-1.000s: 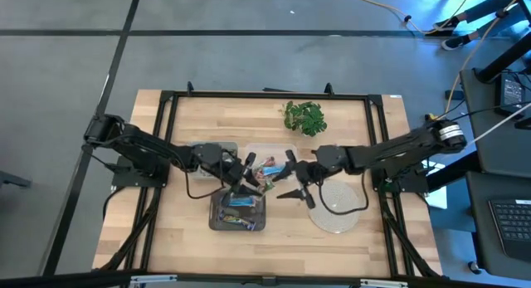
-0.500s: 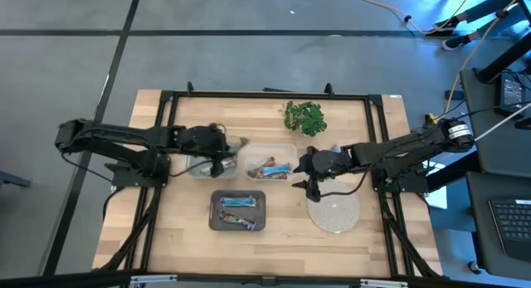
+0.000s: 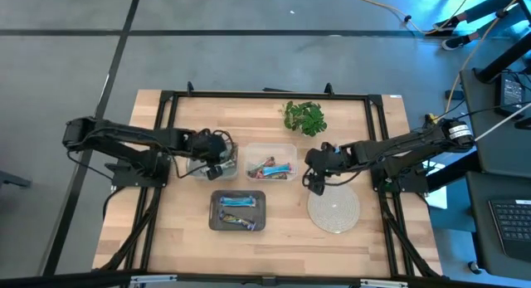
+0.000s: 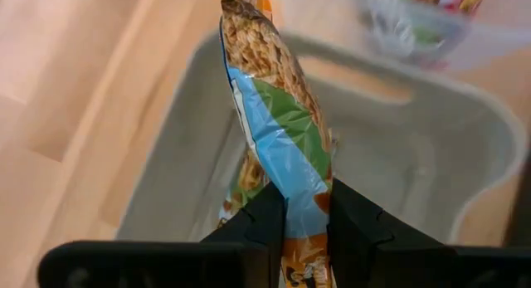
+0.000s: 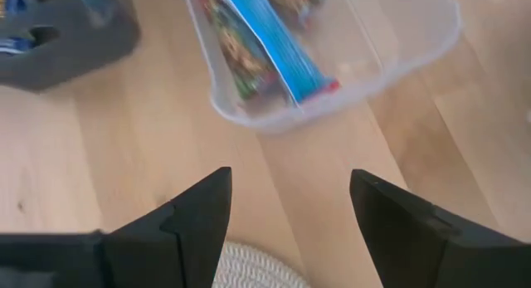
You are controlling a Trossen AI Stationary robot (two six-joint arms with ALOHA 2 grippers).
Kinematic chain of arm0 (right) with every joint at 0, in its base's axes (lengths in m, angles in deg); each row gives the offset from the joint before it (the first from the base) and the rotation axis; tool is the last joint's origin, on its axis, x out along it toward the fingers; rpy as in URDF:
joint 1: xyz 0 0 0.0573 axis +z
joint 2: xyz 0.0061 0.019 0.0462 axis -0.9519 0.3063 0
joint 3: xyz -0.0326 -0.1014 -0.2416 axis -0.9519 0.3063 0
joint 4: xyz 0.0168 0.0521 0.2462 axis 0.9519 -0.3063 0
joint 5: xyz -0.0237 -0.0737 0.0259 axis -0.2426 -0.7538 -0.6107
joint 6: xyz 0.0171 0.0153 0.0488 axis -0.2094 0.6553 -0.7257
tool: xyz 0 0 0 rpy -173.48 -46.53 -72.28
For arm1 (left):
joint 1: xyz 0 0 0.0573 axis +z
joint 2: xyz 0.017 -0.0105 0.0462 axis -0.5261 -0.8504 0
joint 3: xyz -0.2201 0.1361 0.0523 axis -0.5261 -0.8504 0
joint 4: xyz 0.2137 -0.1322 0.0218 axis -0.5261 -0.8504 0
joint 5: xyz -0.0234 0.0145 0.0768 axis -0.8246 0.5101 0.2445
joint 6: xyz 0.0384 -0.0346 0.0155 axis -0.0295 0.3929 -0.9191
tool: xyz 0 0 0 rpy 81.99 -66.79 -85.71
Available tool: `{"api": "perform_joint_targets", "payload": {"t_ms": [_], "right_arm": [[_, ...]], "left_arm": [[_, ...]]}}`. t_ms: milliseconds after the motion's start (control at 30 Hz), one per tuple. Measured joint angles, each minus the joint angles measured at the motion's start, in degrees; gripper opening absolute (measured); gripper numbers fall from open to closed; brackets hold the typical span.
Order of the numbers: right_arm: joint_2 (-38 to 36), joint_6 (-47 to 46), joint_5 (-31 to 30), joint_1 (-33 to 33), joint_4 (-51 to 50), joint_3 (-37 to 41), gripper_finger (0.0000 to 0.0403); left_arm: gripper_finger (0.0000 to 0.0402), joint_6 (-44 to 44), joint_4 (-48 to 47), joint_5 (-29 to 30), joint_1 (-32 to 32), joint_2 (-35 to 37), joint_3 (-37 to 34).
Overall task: Pick and place Granola Bars by type
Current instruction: Put the yellow granola bar into the gray bin
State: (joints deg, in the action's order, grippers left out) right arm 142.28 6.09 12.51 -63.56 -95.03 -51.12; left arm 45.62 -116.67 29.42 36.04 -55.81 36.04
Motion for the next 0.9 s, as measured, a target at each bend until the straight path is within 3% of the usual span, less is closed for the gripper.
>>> {"api": "perform_joint_targets", "payload": {"t_ms": [333, 500, 633, 900], "right_arm": [[0.0, -1.1, 1.3, 0.0, -8.5, 0.0, 0.0248], [0.0, -10.8, -6.6, -1.3, -18.5, 0.0, 0.0239], [0.0, -15.9, -6.9, -3.6, -26.7, 0.0, 0.0228], [0.0, -14.5, -6.8, -10.3, -27.8, 3.6, 0.0218]], "left_arm": [[0.0063, -0.2, 0.1, 2.7, 0.1, -8.3, 0.0], [0.0063, -0.1, 0.1, 2.6, 0.1, -8.8, 0.0], [0.0067, 0.0, 0.0, 1.5, 0.1, -8.8, 0.0], [0.0067, -0.4, -0.1, -0.4, 0.1, -8.8, 0.0]]}}
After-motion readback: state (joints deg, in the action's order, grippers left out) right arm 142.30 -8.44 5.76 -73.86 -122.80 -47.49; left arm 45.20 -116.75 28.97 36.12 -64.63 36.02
